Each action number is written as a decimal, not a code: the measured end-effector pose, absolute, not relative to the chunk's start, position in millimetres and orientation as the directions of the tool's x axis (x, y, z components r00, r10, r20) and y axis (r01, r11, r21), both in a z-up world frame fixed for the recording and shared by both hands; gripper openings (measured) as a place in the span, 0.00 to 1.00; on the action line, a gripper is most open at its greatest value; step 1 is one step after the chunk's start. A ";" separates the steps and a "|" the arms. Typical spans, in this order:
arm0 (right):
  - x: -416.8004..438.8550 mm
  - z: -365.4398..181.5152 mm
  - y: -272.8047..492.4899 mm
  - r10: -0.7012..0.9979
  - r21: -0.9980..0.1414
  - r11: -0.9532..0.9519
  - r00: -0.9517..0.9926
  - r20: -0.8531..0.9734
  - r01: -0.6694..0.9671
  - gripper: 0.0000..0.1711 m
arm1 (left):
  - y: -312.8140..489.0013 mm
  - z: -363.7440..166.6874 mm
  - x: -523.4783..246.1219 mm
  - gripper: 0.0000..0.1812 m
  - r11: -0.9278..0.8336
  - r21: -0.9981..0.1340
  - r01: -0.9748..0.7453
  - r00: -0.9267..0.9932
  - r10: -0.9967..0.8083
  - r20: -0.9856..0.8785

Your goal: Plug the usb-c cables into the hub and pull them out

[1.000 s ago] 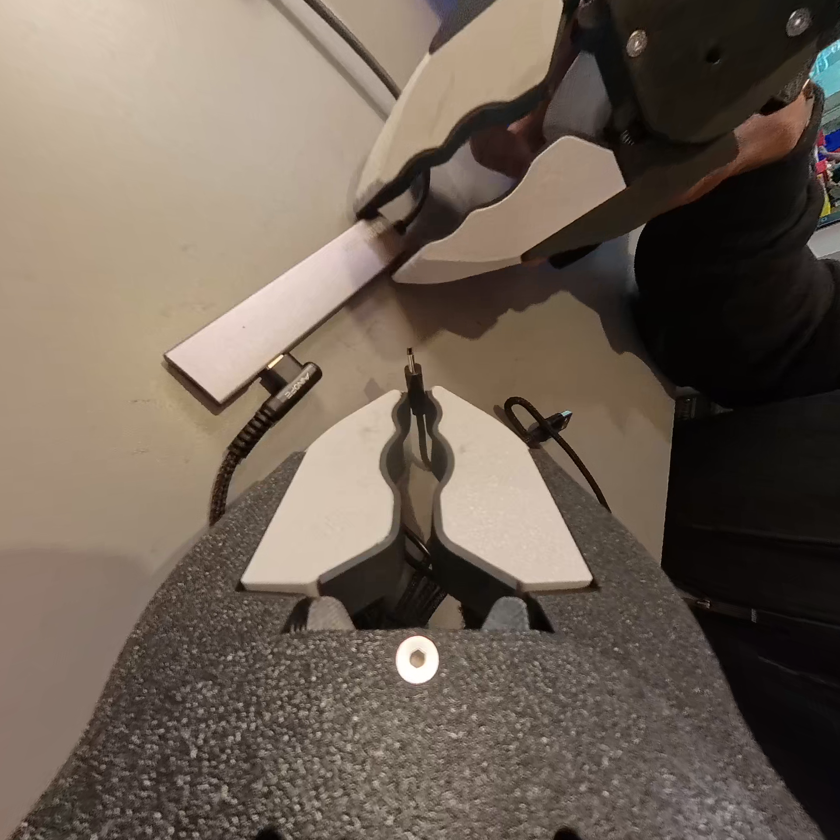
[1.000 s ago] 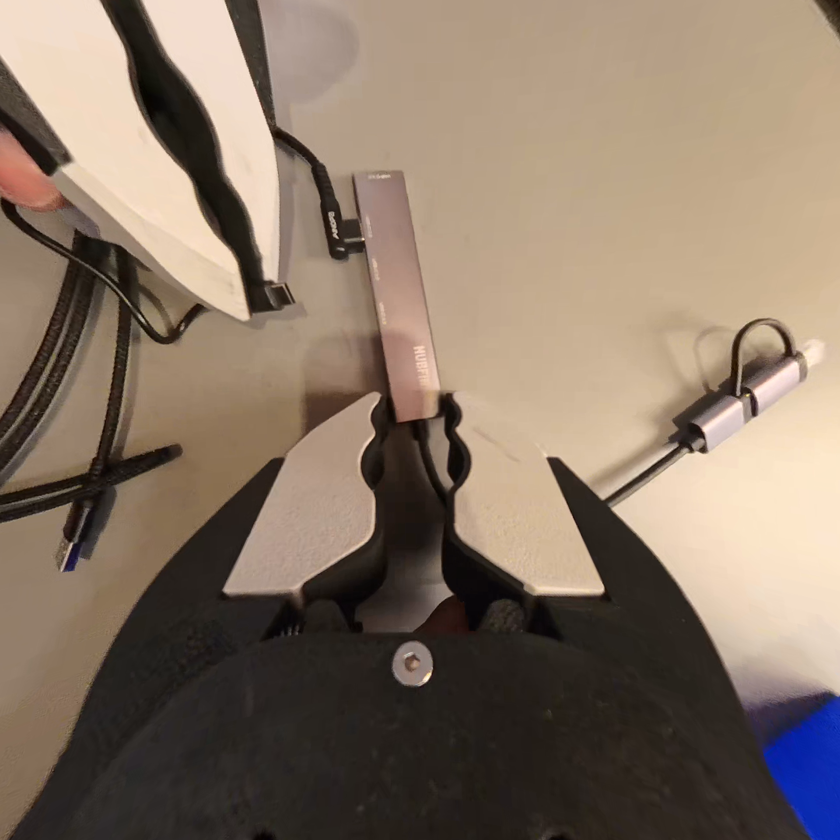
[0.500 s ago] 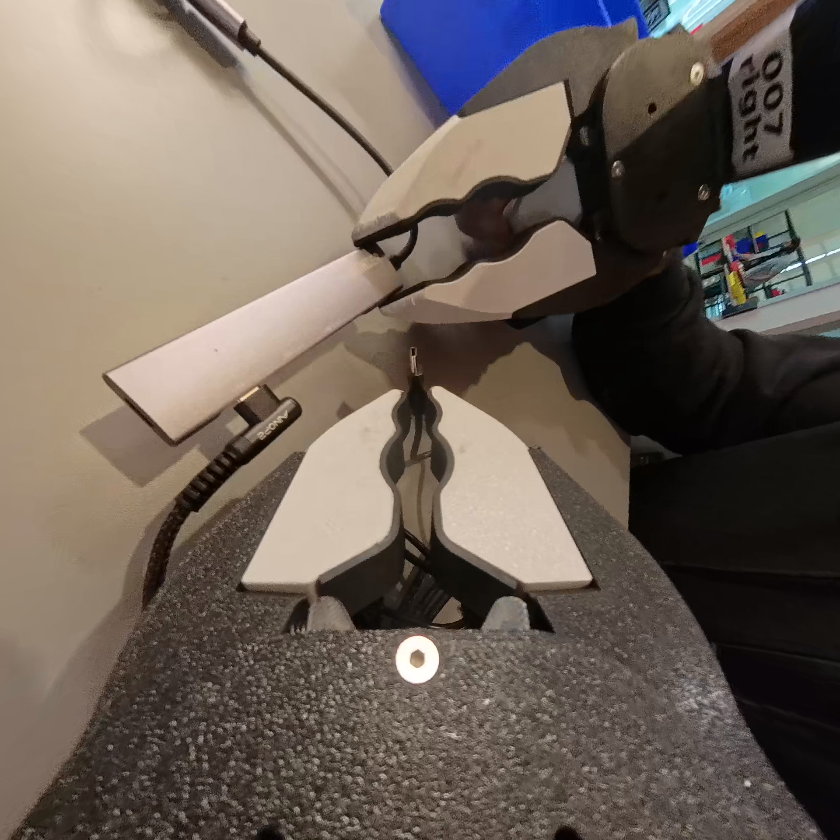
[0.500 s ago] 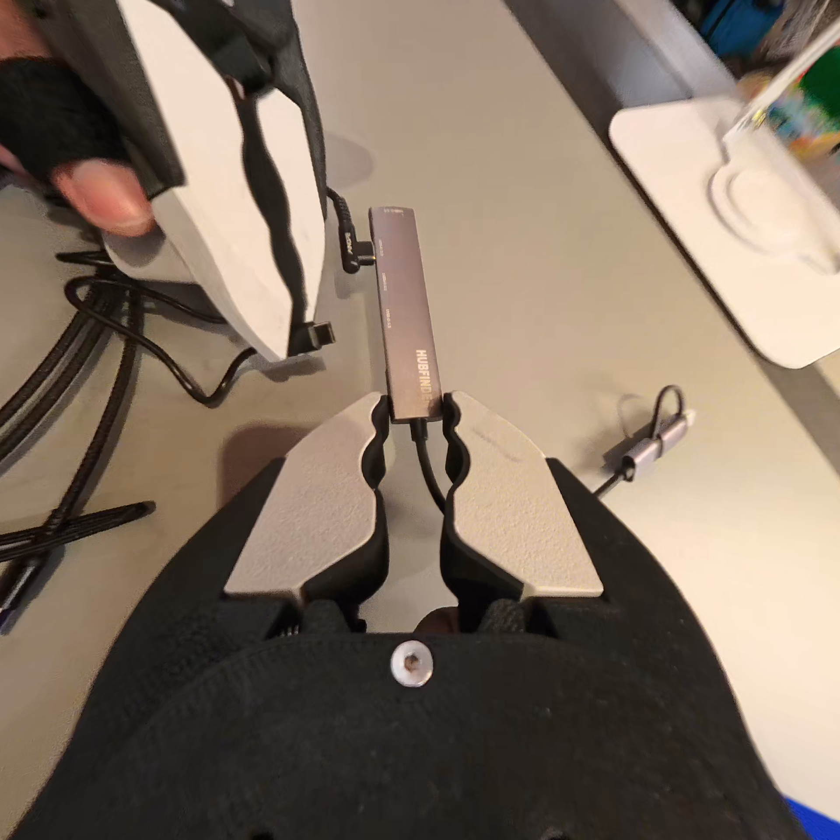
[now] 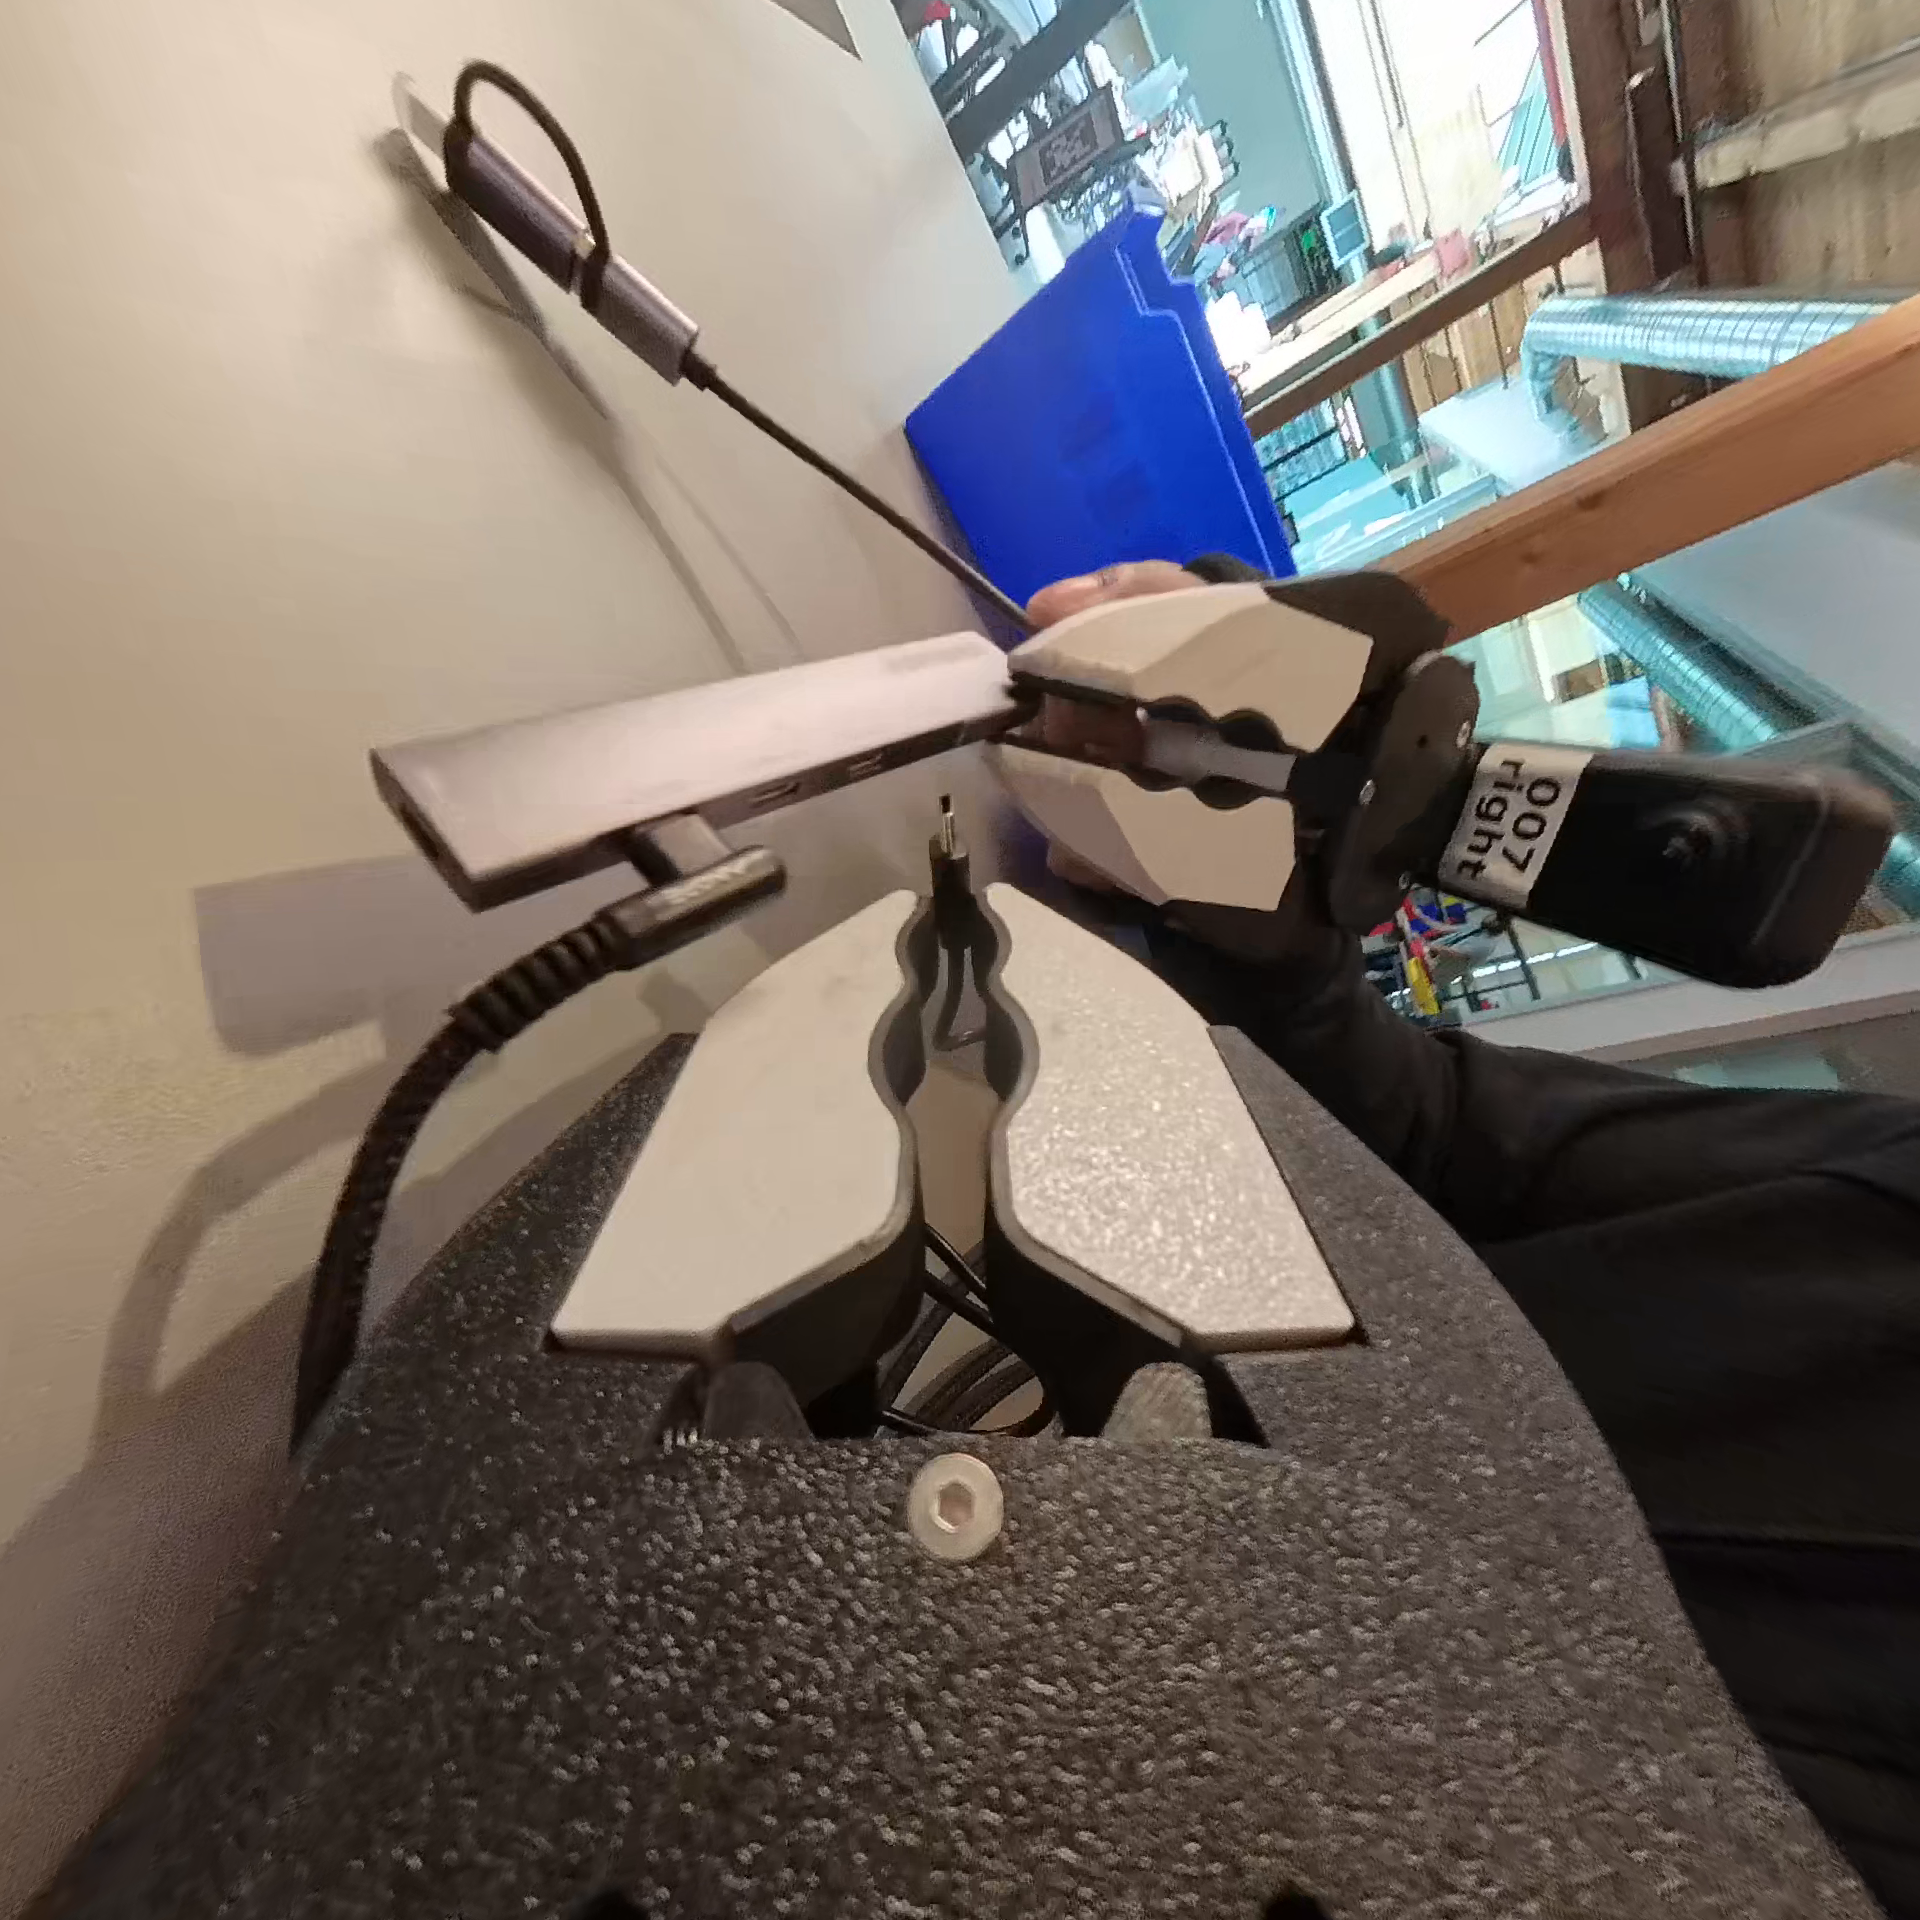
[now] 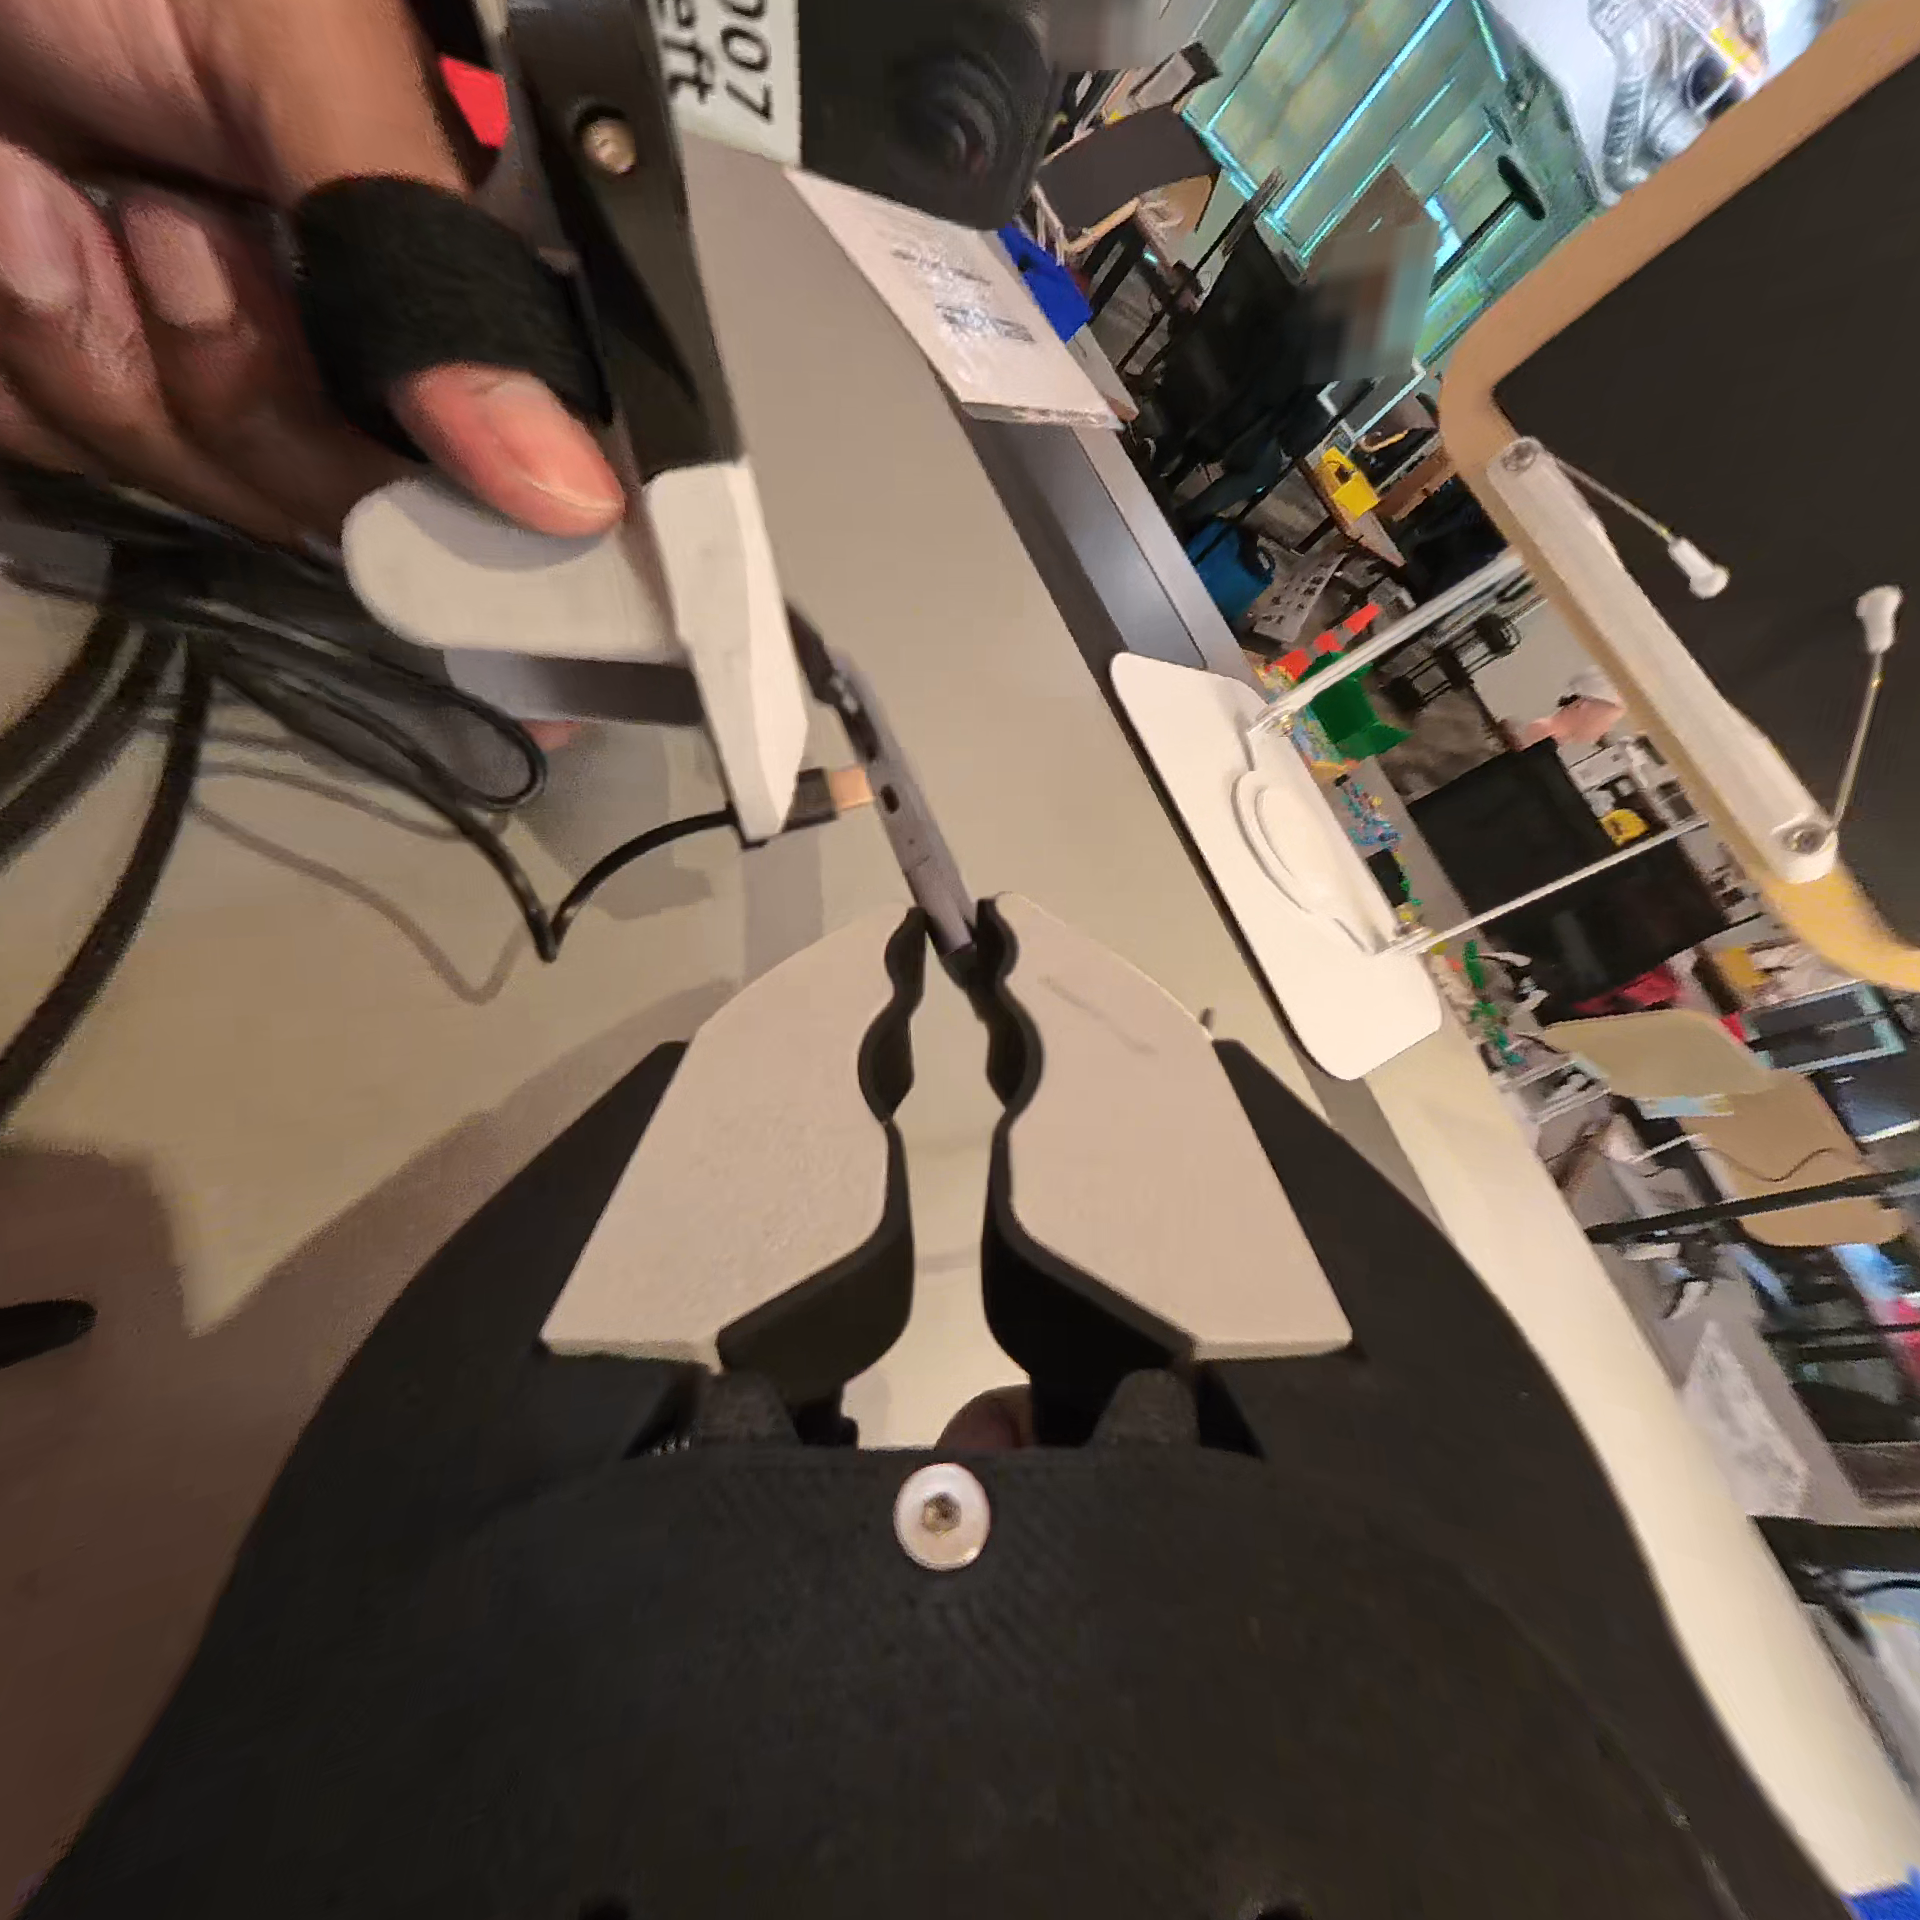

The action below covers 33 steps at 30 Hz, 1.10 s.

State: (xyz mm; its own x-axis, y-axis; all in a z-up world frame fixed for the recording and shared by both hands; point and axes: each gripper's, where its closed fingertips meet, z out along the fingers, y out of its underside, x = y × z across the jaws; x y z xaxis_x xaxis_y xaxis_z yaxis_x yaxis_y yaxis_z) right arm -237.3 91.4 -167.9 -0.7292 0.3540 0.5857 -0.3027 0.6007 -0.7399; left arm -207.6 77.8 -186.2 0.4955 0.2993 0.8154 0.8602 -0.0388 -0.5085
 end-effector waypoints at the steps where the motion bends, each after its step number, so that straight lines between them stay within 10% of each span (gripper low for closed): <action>1: -236.7 -168.9 91.0 0.343 -0.729 0.606 -0.722 0.601 -0.319 0.05 | 77.0 -184.9 -209.3 0.03 -0.017 -0.498 0.867 0.482 0.286 0.828; 14: -227.0 -207.2 92.9 0.247 -0.736 0.657 -0.876 0.414 -0.163 0.01 | 66.7 -181.2 -207.1 0.04 -0.078 -0.543 0.836 0.537 0.320 0.781; 33: -236.9 -235.8 90.3 0.345 -0.674 0.693 -0.939 -0.001 0.255 0.21 | 58.6 -180.4 -190.1 0.04 -0.189 -0.550 0.814 0.581 0.237 0.778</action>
